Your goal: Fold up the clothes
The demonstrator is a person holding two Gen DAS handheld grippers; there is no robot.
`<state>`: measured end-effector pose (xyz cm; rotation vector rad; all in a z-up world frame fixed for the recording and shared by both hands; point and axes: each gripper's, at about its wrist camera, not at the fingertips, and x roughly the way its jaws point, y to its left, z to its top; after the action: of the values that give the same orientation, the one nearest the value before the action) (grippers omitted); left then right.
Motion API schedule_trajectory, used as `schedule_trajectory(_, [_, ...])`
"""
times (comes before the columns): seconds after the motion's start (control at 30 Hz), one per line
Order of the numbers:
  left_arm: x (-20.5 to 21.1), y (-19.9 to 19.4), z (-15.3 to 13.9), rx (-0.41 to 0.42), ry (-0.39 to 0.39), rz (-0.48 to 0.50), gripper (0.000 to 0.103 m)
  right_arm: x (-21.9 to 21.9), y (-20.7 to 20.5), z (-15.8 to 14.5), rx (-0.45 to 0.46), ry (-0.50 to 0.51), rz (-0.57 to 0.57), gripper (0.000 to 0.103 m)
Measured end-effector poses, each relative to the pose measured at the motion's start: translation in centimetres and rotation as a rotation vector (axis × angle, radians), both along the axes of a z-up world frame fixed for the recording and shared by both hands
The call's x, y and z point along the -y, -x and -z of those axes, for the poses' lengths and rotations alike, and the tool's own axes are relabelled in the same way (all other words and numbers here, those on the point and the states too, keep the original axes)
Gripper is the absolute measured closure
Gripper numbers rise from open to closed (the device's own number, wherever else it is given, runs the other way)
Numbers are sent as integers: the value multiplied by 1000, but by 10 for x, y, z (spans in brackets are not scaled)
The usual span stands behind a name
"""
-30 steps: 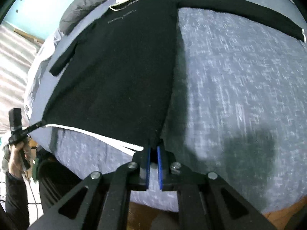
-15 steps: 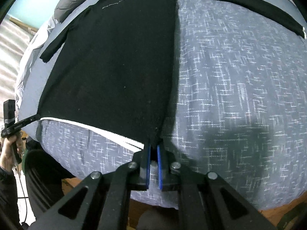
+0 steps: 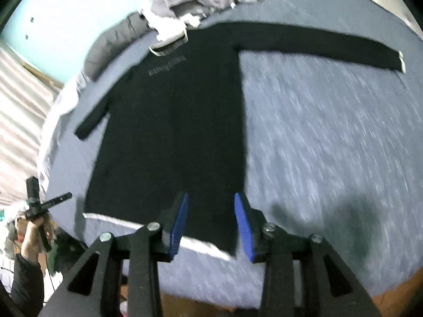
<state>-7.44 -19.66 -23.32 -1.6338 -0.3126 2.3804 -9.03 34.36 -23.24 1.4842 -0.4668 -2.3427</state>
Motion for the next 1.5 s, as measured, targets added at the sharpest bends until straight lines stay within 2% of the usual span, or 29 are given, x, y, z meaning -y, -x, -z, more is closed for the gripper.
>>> schedule_trajectory(0.13, [32, 31, -13, -53, 11, -94, 54, 18, 25, -2, -47, 69, 15, 63])
schedule_trajectory(0.47, [86, 119, -22, -114, 89, -261, 51, 87, 84, 30, -66, 234, 36, 63])
schedule_trajectory(0.77, [117, 209, -16, -124, 132, -328, 46, 111, 106, 55, -117, 204, 11, 63])
schedule_trajectory(1.07, [114, 274, 5, -111, 210, -313, 46, 113, 110, 66, -128, 177, -25, 63])
schedule_trajectory(1.13, [109, 279, 9, -104, 217, -298, 53, 113, 110, 69, -125, 174, -25, 63])
schedule_trajectory(1.2, [105, 283, 14, -91, 238, -283, 79, 110, 110, 71, -121, 180, -17, 63])
schedule_trajectory(1.27, [103, 282, 15, -92, 258, -277, 93, 110, 110, 73, -117, 177, -11, 63])
schedule_trajectory(1.37, [104, 271, 2, -136, 272, -304, 95, 110, 108, 70, -124, 184, -14, 63])
schedule_trajectory(1.5, [119, 240, -33, -214, 270, -391, 96, 111, 105, 64, -148, 187, -22, 63])
